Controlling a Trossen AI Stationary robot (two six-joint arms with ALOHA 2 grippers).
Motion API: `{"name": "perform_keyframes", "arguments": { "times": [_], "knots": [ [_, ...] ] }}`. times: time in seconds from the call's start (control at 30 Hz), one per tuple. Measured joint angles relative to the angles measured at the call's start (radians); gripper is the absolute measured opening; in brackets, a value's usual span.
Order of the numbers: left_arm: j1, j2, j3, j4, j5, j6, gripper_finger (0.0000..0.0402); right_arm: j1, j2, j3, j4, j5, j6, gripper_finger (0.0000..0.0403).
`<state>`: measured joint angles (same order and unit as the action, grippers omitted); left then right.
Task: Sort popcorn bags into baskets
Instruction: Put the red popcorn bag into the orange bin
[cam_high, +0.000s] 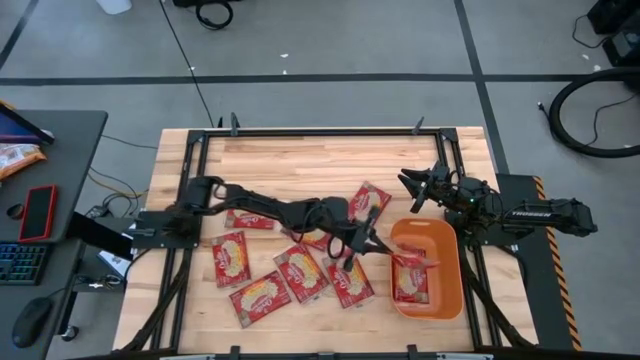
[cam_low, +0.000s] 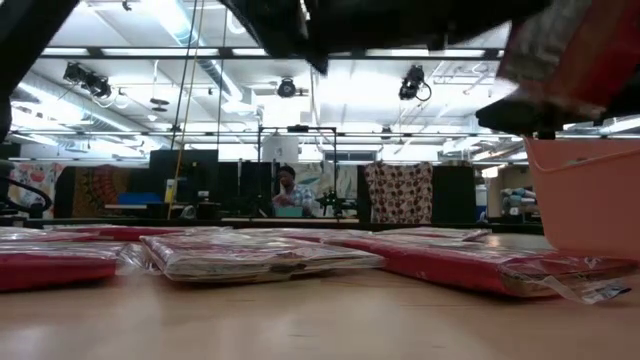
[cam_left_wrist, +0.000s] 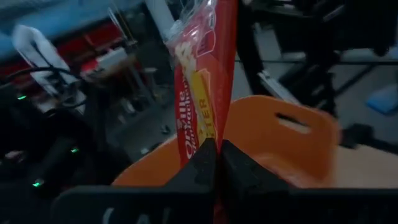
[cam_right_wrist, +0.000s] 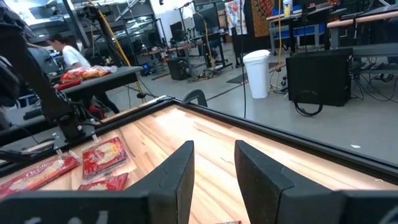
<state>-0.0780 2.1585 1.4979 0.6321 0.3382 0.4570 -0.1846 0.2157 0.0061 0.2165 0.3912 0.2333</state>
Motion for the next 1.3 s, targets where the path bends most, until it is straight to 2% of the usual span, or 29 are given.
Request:
{"name": "perform_keyframes", "arguments": {
  "times": [0.13, 0.37, 0.63, 0.73, 0.87, 0.97, 1.07, 1.3],
  "knots": [
    [0.016, 0.081, 0.053, 0.079, -0.002, -0.001, 0.0011, 0.000, 0.000, 0.000, 0.000, 0.000, 0.000, 0.0120],
    [0.018, 0.205, 0.265, -0.057, -0.001, 0.030, 0.0011, 0.000, 0.000, 0.000, 0.000, 0.000, 0.000, 0.0120],
    [0.012, 0.264, 0.300, -0.051, -0.024, 0.160, 0.0014, 0.000, 0.000, 0.000, 0.000, 0.000, 0.000, 0.0120],
    [0.011, 0.284, 0.298, -0.059, -0.028, 0.226, 0.0037, 0.000, 0.000, 0.000, 0.000, 0.000, 0.000, 0.0120],
    [0.003, 0.281, 0.299, -0.090, -0.028, 0.289, 0.0091, 0.000, 0.000, 0.000, 0.000, 0.000, 0.000, 0.0120],
    [-0.006, 0.266, 0.297, -0.195, -0.064, 0.289, 0.0127, 0.000, 0.000, 0.000, -0.001, 0.000, 0.000, 0.0120],
    [-0.019, 0.202, 0.297, -0.338, -0.139, 0.295, 0.0145, 0.000, 0.000, 0.000, -0.001, 0.000, 0.000, 0.0120],
    [-0.050, 0.071, 0.297, -0.764, -0.318, 0.260, 0.0135, 0.000, 0.000, 0.000, -0.001, 0.000, 0.000, 0.0120]
  ]
}}
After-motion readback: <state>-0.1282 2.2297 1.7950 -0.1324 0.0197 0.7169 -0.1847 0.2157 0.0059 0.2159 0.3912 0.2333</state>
